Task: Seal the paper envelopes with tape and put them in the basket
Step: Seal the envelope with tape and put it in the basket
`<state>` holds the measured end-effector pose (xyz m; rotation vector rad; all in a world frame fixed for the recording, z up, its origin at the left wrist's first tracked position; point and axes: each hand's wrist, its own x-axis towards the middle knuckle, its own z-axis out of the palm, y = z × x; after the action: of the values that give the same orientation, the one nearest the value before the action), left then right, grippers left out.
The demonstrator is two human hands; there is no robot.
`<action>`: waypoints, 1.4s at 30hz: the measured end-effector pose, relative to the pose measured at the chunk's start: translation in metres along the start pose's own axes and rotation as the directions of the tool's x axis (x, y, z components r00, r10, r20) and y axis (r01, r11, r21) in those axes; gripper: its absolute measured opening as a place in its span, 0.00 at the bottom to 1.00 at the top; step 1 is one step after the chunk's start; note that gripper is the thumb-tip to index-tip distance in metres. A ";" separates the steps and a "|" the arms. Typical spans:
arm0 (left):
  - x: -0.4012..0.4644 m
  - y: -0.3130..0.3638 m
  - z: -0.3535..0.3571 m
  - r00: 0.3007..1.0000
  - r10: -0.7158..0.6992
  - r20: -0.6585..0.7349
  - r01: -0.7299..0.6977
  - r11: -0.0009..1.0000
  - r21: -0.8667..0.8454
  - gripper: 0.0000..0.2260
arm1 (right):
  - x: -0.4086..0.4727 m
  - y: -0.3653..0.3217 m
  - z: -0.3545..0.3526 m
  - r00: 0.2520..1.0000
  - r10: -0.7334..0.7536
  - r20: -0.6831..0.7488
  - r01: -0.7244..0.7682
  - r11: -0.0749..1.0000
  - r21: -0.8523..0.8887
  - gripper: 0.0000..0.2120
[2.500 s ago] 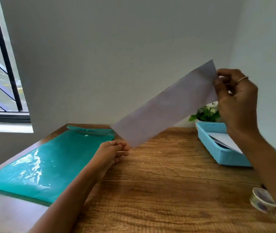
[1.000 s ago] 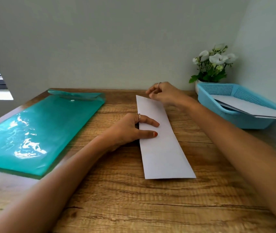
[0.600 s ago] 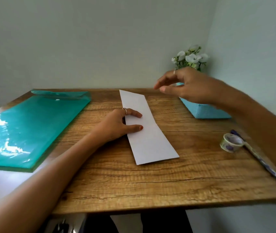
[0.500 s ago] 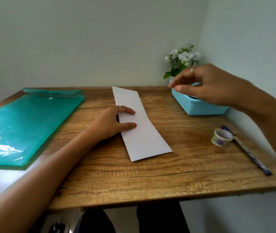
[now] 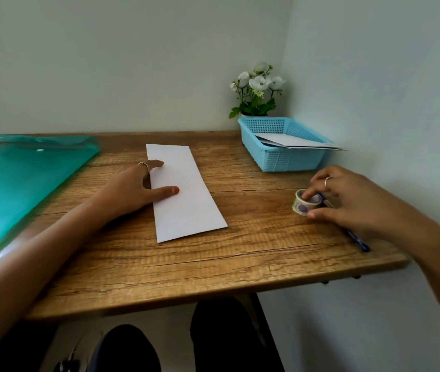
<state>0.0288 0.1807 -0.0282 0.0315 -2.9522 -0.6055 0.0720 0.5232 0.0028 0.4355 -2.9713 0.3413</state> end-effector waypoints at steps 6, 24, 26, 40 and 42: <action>-0.001 -0.001 -0.001 1.000 0.001 -0.012 -0.001 1.000 0.009 0.37 | 0.002 0.003 0.012 0.996 0.005 -0.084 0.006 0.992 0.125 0.09; -0.035 0.043 -0.006 0.857 0.508 -0.091 -0.505 0.789 -0.351 0.29 | 0.049 -0.068 0.020 0.941 -0.271 0.204 0.057 0.720 0.691 0.09; -0.035 0.042 -0.006 0.854 0.506 -0.120 -0.511 0.773 -0.376 0.24 | 0.050 -0.077 0.022 0.934 -0.281 0.219 0.038 0.691 0.722 0.12; -0.030 0.031 -0.004 0.858 0.460 -0.231 -0.513 0.800 -0.311 0.11 | 0.040 -0.096 0.048 0.910 -0.339 -0.240 0.413 0.803 0.429 0.23; -0.029 0.032 -0.004 0.828 0.500 -0.252 -0.555 0.793 -0.251 0.08 | 0.042 -0.095 0.052 0.853 -0.430 -0.295 0.517 0.775 0.363 0.22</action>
<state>0.0587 0.2099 -0.0158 -0.7161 -2.4766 -0.9087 0.0559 0.4114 -0.0217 1.1064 -2.4506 0.9221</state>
